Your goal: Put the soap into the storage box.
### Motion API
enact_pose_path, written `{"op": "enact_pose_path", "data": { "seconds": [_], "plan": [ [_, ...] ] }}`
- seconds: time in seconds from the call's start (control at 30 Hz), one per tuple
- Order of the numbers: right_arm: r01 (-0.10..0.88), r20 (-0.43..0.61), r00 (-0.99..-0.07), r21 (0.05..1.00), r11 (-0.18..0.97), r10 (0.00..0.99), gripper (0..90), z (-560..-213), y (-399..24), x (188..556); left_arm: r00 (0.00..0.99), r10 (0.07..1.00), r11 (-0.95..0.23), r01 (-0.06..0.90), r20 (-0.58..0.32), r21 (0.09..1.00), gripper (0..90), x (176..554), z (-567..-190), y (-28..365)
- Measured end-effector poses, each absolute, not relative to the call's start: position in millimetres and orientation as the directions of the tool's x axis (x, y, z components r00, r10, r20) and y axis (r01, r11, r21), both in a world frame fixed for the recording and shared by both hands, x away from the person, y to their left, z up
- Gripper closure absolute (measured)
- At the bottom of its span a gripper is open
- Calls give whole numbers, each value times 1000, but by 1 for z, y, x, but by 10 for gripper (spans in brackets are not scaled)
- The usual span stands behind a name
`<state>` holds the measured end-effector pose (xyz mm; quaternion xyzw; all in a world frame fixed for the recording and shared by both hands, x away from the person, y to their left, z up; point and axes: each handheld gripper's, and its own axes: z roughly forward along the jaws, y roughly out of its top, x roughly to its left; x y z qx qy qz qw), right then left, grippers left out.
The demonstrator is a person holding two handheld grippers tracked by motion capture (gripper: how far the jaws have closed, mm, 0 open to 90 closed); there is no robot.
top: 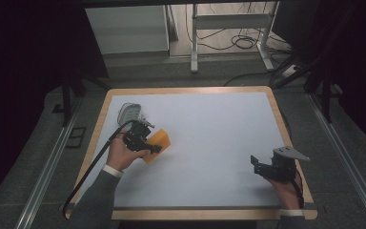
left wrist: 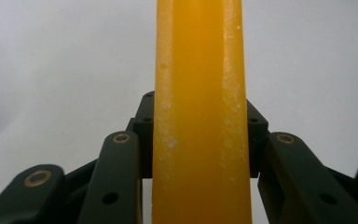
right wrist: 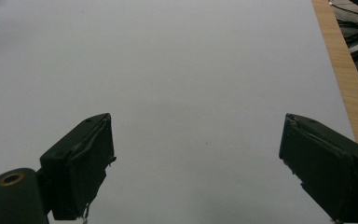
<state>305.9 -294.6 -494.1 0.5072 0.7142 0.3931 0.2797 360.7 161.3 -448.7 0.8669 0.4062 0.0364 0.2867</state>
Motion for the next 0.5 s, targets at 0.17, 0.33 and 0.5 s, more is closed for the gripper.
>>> {"op": "enact_pose_path", "data": {
  "seconds": [0.17, 0.33, 0.5],
  "plan": [
    [511, -5, -329, 840, 182, 944, 101, -496, -294, 306, 656, 734, -491, 693, -177, 528, 609, 365, -449, 166],
    [506, -6, -327, 844, 181, 945, 101, -495, -293, 305, 653, 735, -484, 693, -181, 534, 609, 365, -447, 170],
    [506, -10, -336, 841, 189, 942, 101, -496, -291, 306, 650, 738, -475, 691, -180, 545, 609, 366, -442, 177]
  ]
}}
